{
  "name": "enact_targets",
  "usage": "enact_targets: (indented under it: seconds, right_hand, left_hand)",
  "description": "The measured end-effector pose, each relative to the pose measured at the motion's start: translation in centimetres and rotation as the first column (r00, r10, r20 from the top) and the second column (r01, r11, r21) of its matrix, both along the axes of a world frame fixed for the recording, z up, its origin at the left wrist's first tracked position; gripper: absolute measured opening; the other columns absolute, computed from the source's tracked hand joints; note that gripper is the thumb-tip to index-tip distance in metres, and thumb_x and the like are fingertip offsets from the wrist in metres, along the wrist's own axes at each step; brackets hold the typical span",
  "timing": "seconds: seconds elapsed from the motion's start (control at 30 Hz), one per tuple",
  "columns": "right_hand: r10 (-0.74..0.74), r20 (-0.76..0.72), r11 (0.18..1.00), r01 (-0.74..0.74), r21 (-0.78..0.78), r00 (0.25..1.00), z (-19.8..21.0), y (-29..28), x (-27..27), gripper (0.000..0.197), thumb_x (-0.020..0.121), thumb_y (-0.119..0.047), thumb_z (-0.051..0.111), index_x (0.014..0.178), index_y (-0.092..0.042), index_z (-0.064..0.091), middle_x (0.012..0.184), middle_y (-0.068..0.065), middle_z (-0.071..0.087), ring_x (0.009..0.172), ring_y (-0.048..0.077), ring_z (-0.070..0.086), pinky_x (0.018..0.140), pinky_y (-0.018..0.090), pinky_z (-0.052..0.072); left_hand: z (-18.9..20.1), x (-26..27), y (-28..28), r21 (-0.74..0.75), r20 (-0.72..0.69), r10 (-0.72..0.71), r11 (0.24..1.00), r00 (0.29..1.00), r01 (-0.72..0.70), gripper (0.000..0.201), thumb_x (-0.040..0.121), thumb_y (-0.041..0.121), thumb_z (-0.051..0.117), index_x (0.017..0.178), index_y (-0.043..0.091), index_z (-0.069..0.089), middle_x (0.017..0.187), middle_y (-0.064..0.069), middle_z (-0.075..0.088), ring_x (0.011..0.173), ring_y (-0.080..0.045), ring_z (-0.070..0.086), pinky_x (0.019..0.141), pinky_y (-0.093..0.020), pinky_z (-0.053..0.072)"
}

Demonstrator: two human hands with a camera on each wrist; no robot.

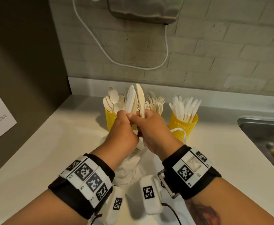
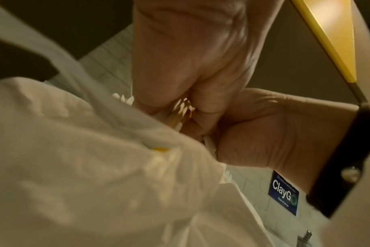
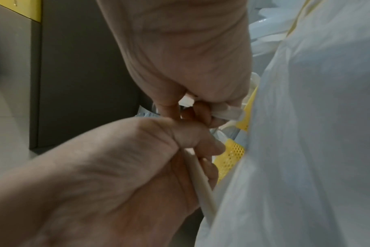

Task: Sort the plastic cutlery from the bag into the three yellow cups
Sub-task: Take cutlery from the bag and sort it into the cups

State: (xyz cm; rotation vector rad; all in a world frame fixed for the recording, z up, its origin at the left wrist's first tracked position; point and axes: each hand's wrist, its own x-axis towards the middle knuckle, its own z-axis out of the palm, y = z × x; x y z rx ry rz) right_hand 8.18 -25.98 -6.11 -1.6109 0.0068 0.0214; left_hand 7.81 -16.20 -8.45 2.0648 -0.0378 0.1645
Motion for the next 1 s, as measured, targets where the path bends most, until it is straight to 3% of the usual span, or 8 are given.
enact_targets:
  seconds: [0.13,0.2,0.27,0.33,0.47,0.57,0.77,1.0]
  right_hand:
    - [0.026,-0.056,0.987,-0.016,0.163,0.998,0.3,-0.6,-0.2,0.01,0.096,-0.009,0.059,0.086,-0.008,0.061,0.058,-0.003,0.061,0.038,0.003,0.052,0.035,0.015,0.038]
    - [0.052,-0.086,0.967,-0.029,0.251,0.995,0.2,-0.9,-0.1,0.01,0.098,-0.008,0.056,0.1,-0.004,0.064,0.069,0.005,0.066,0.047,0.01,0.06,0.04,0.016,0.043]
    - [0.051,-0.106,0.965,-0.022,0.263,0.993,0.0,-1.1,0.1,0.012,0.099,-0.012,0.055,0.102,-0.004,0.063,0.077,0.011,0.065,0.058,0.017,0.059,0.052,0.021,0.047]
    - [0.032,-0.123,0.957,0.005,0.291,0.992,0.1,-1.5,0.3,0.013,0.102,-0.016,0.051,0.097,-0.008,0.059,0.076,0.011,0.062,0.058,0.017,0.056,0.056,0.025,0.046]
    - [0.033,-0.141,0.891,0.035,0.453,0.99,0.6,-2.6,0.3,0.014,0.106,-0.019,0.04,0.102,-0.01,0.051,0.08,0.015,0.069,0.062,0.025,0.063,0.063,0.039,0.057]
    - [-0.092,-0.111,0.905,0.13,0.405,0.99,0.4,-3.2,0.7,0.016,0.106,-0.022,0.04,0.102,-0.011,0.051,0.07,0.008,0.057,0.059,0.022,0.057,0.06,0.036,0.056]
    - [-0.049,0.008,0.963,0.045,0.267,0.999,0.4,-3.1,0.0,0.017,0.096,-0.026,0.062,0.086,-0.014,0.054,0.056,-0.002,0.046,0.043,0.009,0.037,0.042,0.022,0.031]
    - [-0.084,0.07,0.986,0.073,0.153,0.994,-1.0,-1.6,0.4,0.041,0.073,-0.027,0.084,0.094,-0.008,0.054,0.073,0.006,0.056,0.053,0.007,0.049,0.047,0.022,0.037]
  left_hand:
    - [0.8,0.1,-0.2,-0.024,-0.056,-0.08,0.997,0.995,0.079,0.045,0.084,0.01,0.066,0.115,0.021,0.034,0.099,0.006,0.053,0.084,-0.005,0.054,0.058,-0.021,0.043]
    - [0.9,-0.1,-0.5,-0.215,-0.108,-0.108,0.973,0.988,0.083,0.042,0.081,0.017,0.061,0.118,0.02,0.04,0.103,0.0,0.061,0.09,-0.015,0.062,0.069,-0.034,0.054]
    - [0.9,0.0,-0.7,-0.463,-0.171,-0.163,0.884,0.972,0.067,0.036,0.086,0.023,0.056,0.12,0.019,0.047,0.099,-0.004,0.065,0.085,-0.018,0.065,0.071,-0.04,0.056]
    - [1.2,-0.1,-0.5,-0.65,-0.185,-0.205,0.759,0.961,0.037,0.021,0.1,0.021,0.047,0.116,0.01,0.054,0.085,-0.006,0.063,0.069,-0.014,0.061,0.061,-0.03,0.05]
    - [1.3,0.0,0.2,-0.781,-0.15,-0.268,0.623,0.952,0.052,0.027,0.104,0.013,0.041,0.109,-0.001,0.063,0.077,-0.006,0.062,0.063,-0.011,0.059,0.063,-0.025,0.05]
    - [1.0,0.1,0.3,-0.827,-0.116,-0.297,0.558,0.948,0.073,0.018,0.099,0.009,0.05,0.106,0.002,0.065,0.082,-0.008,0.069,0.069,-0.013,0.066,0.064,-0.022,0.056]
    - [0.9,-0.1,-0.8,-0.658,-0.067,-0.165,0.749,0.984,0.081,0.014,0.096,0.008,0.058,0.098,0.015,0.069,0.068,0.0,0.064,0.059,-0.009,0.059,0.055,-0.02,0.052]
    - [0.9,-0.4,-1.6,-0.316,0.081,-0.03,0.947,0.996,0.054,0.027,0.098,0.004,0.045,0.104,0.024,0.061,0.09,0.008,0.068,0.075,0.0,0.06,0.063,-0.014,0.045]
